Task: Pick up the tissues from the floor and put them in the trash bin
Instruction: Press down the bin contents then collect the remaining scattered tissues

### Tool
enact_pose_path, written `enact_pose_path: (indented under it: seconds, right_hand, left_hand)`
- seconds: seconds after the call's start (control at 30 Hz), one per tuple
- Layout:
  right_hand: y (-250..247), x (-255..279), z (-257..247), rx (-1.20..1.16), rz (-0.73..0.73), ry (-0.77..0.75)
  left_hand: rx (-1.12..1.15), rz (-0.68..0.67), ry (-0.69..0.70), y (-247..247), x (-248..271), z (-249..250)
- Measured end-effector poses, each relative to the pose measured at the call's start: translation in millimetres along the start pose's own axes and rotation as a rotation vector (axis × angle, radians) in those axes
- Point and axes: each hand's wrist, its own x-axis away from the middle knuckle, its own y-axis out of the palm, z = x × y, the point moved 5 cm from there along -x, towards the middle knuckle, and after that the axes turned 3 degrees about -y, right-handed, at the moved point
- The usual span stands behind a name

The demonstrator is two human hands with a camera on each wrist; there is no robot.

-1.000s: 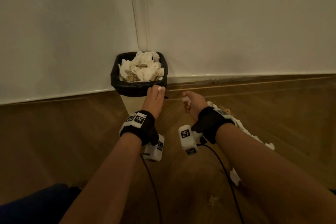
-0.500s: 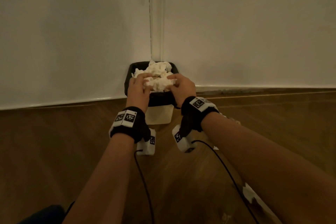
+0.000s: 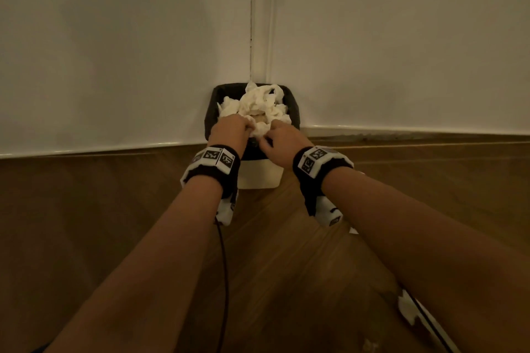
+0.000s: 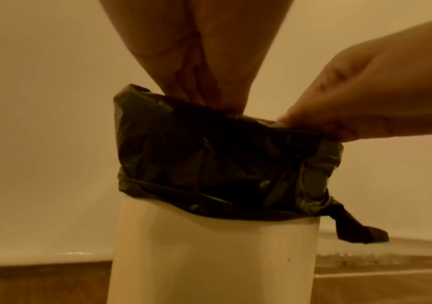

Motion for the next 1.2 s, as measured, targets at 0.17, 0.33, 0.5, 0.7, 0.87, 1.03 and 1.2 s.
enact_pose_path:
  seconds: [0.17,0.33,0.5,0.7,0.87,1.03,1.2]
  right_hand:
    - [12,-5,1,0.292,-0.064,-0.051]
    - [6,0,-2,0.344,0.015,-0.016]
    - [-5,35,11,0.167,0.188,-0.008]
    - [-4,83,48,-0.002,0.241,0.092]
    - [11,139,102,-0.074,0.202,0.207]
    - [42,212,157,-0.225,0.037,0.375]
    - [73,283,191,-0.285,-0.069,0.532]
  left_hand:
    - [-0.123,-0.017,0.051,13,12,6]
    - [-0.258,0.085,-0.002,6,21,7]
    - [-0.041,0.284,0.039,6,53,19]
    - [0.089,0.332,0.102,33,99,59]
    - [0.211,-0.045,0.256,91,124,99]
    - [0.268,-0.670,0.356,169,178,140]
    - [-0.006,-1.084,0.491,232,250,147]
